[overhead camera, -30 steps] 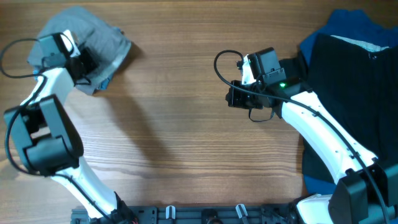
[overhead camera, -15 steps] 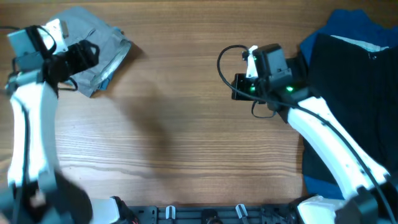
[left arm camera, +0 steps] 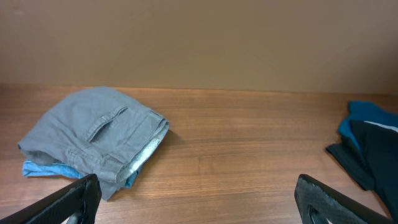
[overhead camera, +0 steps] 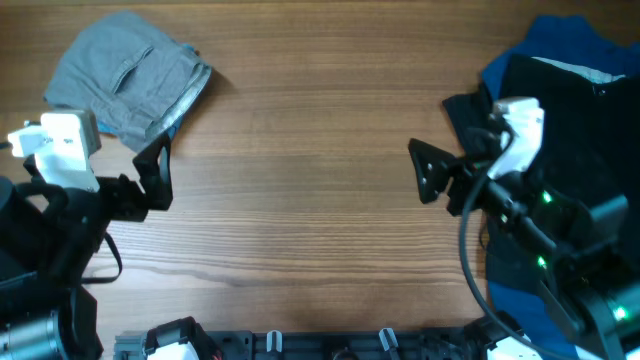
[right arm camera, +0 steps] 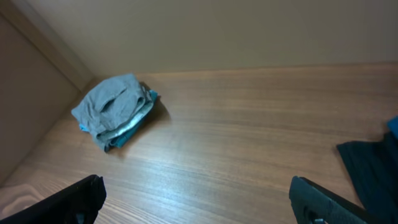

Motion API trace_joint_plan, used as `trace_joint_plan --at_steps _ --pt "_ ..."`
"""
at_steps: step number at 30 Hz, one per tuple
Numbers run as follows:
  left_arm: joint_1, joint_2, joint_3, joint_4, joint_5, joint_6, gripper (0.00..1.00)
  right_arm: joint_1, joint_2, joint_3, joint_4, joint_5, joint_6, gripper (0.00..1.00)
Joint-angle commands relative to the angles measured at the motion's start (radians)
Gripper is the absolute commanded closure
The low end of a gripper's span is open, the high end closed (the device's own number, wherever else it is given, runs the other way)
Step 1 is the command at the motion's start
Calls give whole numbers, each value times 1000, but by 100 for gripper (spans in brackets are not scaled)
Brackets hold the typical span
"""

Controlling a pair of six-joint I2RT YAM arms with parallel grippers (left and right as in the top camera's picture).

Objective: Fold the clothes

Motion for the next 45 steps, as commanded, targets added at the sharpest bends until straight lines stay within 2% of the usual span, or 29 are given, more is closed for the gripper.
trace_joint_plan --at_steps 1,7,10,12,15,21,24,29,32,34,39,45 --pt "-2 -11 1 -12 -5 18 0 -2 -34 19 -40 32 -16 0" --pt "-2 -5 1 -13 -5 18 0 -2 -4 18 -92 19 -15 0" --pt "-2 -5 1 -13 -5 18 0 -2 16 18 -96 -101 31 0" --pt "-2 -5 1 -13 -5 18 0 -2 25 18 -174 -190 47 0" --pt "-2 -5 1 -13 -5 18 0 -2 21 18 -232 -202 62 0" --pt "-2 -5 1 -13 -5 18 0 -2 -61 18 -156 -202 -174 0" --pt "-2 -5 1 -13 -5 18 0 -2 -166 18 -119 -177 -264 0" --pt "-2 -5 1 -13 -5 18 0 -17 -350 -16 -89 90 -303 0" --pt "-2 -5 1 -13 -5 18 0 -78 -447 -101 -16 80 -430 0" --pt "-2 -5 1 -13 -5 18 0 -114 -498 -168 16 58 -439 0" --pt "-2 -5 1 -13 -5 18 0 -180 -650 -492 123 28 -294 0" --pt "-2 -5 1 -13 -5 18 0 -247 -794 -864 383 28 -143 0"
